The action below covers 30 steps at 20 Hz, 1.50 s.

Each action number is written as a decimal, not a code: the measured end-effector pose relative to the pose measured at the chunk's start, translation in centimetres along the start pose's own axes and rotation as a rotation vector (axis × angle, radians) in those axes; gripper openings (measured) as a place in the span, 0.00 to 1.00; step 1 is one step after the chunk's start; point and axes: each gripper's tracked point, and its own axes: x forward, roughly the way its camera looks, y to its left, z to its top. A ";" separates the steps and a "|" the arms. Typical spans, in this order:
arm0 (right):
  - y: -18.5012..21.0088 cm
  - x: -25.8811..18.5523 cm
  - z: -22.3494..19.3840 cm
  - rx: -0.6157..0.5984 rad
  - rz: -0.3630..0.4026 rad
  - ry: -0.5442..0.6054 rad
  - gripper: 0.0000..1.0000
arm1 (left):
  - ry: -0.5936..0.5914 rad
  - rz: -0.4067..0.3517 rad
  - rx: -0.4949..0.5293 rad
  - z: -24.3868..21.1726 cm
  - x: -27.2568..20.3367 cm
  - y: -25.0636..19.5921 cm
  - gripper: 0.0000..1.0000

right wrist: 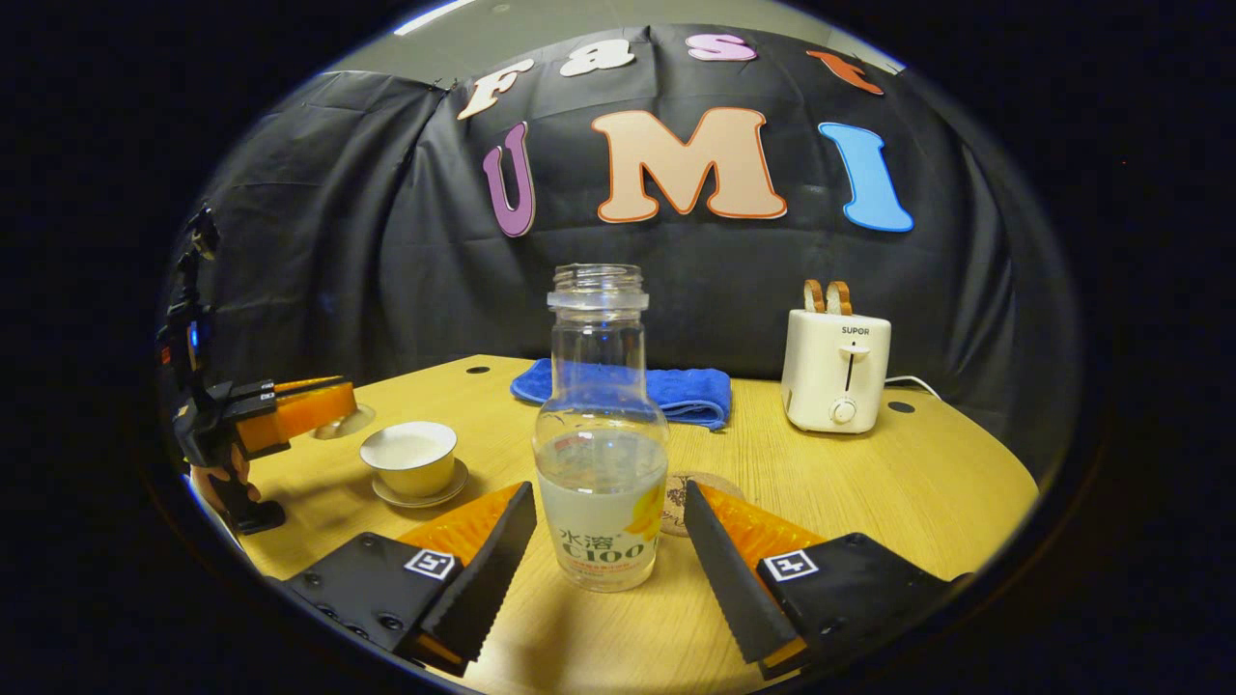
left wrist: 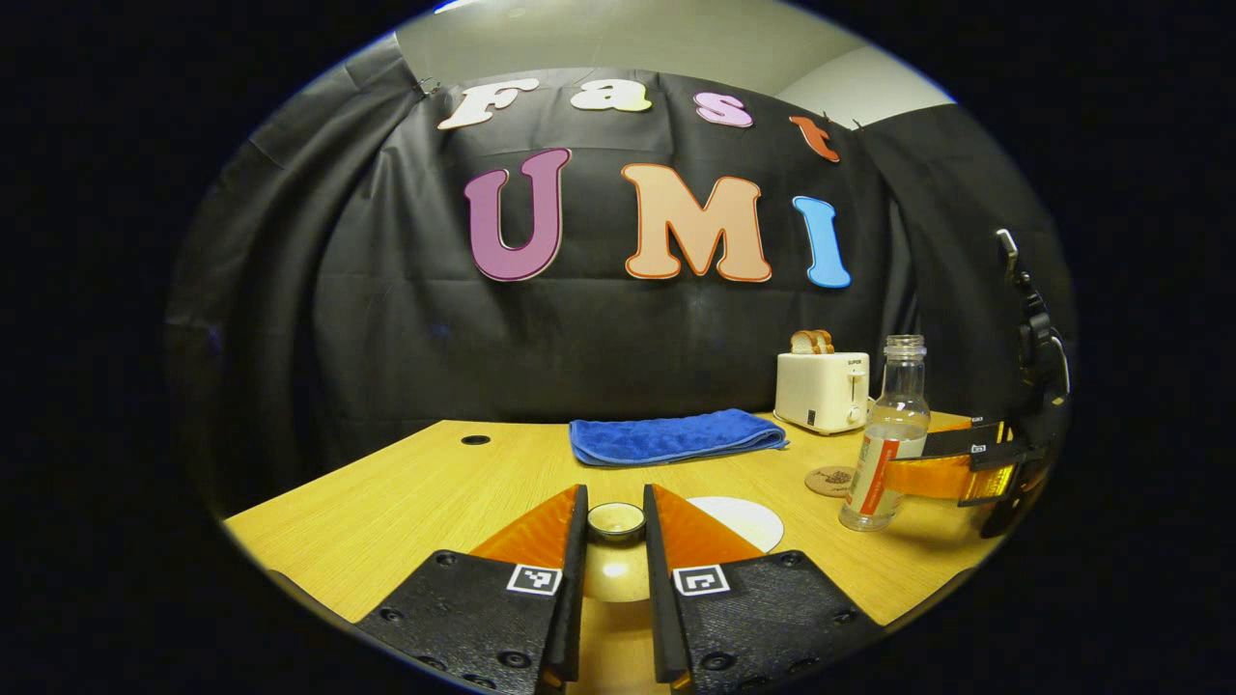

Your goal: Open the teacup lid with one hand, grasp the water bottle and pour water into the teacup with the other hand; after pouring, place the water bottle on the coaster and then close the teacup lid.

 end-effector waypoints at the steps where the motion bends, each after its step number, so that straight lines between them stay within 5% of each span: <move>1: 0.0 0.4 0.1 -0.006 -0.012 0.001 0.98 | 0.000 0.007 -0.001 0.0 -0.1 0.5 0.28; 8: 0.5 1.7 -0.4 -0.047 -0.070 0.046 0.94 | 0.002 0.074 -0.002 -0.1 -0.7 3.7 0.28; 10: 0.4 1.9 -0.3 -0.050 -0.087 0.046 0.82 | 0.002 0.078 -0.001 -0.1 -0.7 3.9 0.28; 17: 1.4 1.1 -0.2 -0.145 -0.100 0.048 0.80 | 0.002 0.076 -0.001 -0.1 -0.8 4.1 0.28; 30: 1.0 1.5 3.9 -0.681 -0.203 0.022 0.77 | 0.005 0.088 -0.002 -0.2 -0.6 4.2 0.28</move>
